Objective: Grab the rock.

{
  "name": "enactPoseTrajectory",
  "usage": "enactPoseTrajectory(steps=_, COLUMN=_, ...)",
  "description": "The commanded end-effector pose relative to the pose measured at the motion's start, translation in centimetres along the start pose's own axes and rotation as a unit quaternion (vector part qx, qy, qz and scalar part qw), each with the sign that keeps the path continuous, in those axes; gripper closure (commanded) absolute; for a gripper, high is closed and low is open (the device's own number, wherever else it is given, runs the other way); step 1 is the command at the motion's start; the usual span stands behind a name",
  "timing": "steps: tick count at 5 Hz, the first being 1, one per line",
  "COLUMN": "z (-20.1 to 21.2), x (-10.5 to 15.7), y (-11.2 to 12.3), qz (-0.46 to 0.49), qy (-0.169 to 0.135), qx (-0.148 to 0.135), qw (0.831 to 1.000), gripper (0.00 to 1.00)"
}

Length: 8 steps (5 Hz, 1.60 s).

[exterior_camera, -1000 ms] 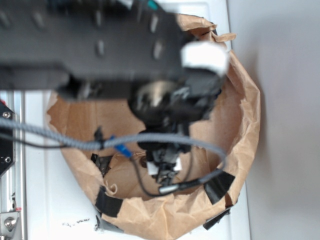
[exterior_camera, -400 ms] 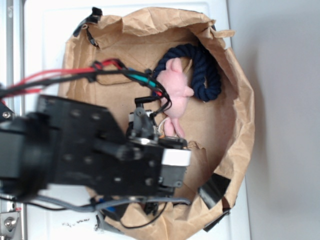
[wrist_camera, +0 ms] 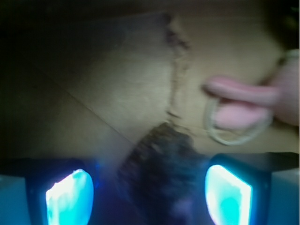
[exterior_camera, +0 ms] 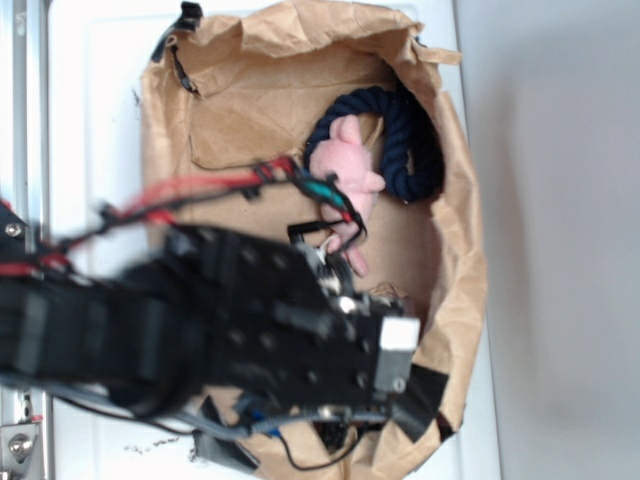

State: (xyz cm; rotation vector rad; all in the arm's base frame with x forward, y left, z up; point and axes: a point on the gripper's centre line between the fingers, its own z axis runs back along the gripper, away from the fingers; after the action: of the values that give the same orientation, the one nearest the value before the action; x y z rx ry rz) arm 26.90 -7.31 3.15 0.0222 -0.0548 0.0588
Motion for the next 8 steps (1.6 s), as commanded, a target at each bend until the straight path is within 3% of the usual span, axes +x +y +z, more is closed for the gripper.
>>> enactPoseTrajectory(steps=1, z=-0.7, x=3.6, y=-2.5, qz=0.015, qy=-0.04, qx=0.044, qw=0.998, gripper=0.08)
enactPoseTrajectory(steps=2, z=0.8, x=4.8, y=-2.4, qz=0.015, qy=-0.041, qx=0.029, qw=0.999, gripper=1.0)
enactPoseTrajectory(steps=4, z=6.1, x=5.5, y=0.0, qz=0.022, qy=-0.019, qx=-0.04, qw=0.999, gripper=1.0)
enactPoseTrajectory(steps=5, z=7.6, x=5.3, y=1.4, qz=0.022, qy=-0.025, qx=-0.068, qw=0.997, gripper=0.44)
enactPoseTrajectory(steps=6, z=8.3, x=4.7, y=2.3, qz=0.011, qy=-0.025, qx=-0.086, qw=0.996, gripper=0.0)
enactPoseTrajectory(steps=8, z=6.7, x=2.9, y=2.9, qz=-0.013, qy=-0.026, qx=-0.074, qw=0.997, gripper=0.0)
